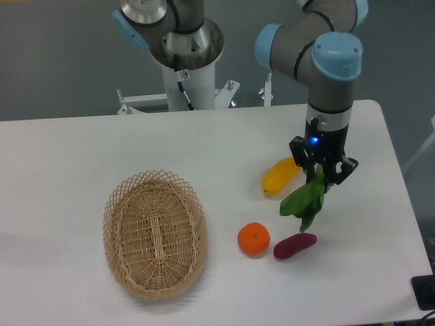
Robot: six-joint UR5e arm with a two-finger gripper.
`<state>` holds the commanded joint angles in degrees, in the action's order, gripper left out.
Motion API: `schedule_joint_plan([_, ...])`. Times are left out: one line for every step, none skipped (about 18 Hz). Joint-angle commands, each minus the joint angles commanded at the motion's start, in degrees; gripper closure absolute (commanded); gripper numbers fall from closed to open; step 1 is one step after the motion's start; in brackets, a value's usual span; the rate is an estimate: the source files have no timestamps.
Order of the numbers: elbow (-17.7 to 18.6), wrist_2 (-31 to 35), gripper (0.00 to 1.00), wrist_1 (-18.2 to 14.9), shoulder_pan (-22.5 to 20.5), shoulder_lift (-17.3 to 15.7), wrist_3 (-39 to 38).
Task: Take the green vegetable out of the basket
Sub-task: 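Carry the held bok choy up and away from the basket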
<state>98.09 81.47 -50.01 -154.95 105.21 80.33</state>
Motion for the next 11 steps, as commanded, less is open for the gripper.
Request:
schedule_joint_plan([0.0,0.0,0.56,0.0,0.09,0.0,0.09])
schedule_joint_plan([0.0,0.0,0.56,0.0,0.09,0.0,0.0])
schedule_joint_plan([0.0,0.0,0.56,0.0,0.09,0.0,0.0])
schedule_joint_plan([0.0,0.0,0.56,-0.09,0.09,0.0,0.0])
schedule_joint_plan([0.0,0.0,0.56,0.0,0.18,0.0,0.0])
schedule_joint_plan([0.0,0.0,0.56,0.0,0.26,0.0,0.0])
schedule_joint_plan([0.0,0.0,0.56,-0.09,0.26,0.0,0.0])
schedule_joint_plan([0.0,-0.09,0.56,0.0,0.18,0.0,0.0])
schedule_joint_plan([0.0,-0.17,0.56,0.0,0.18,0.0,0.0])
schedule_joint_plan([0.0,-0.18,0.56,0.0,0.26,0.0,0.0])
schedule_joint_plan([0.0,-0.26,0.56,0.0,0.35,0.0,-0.09])
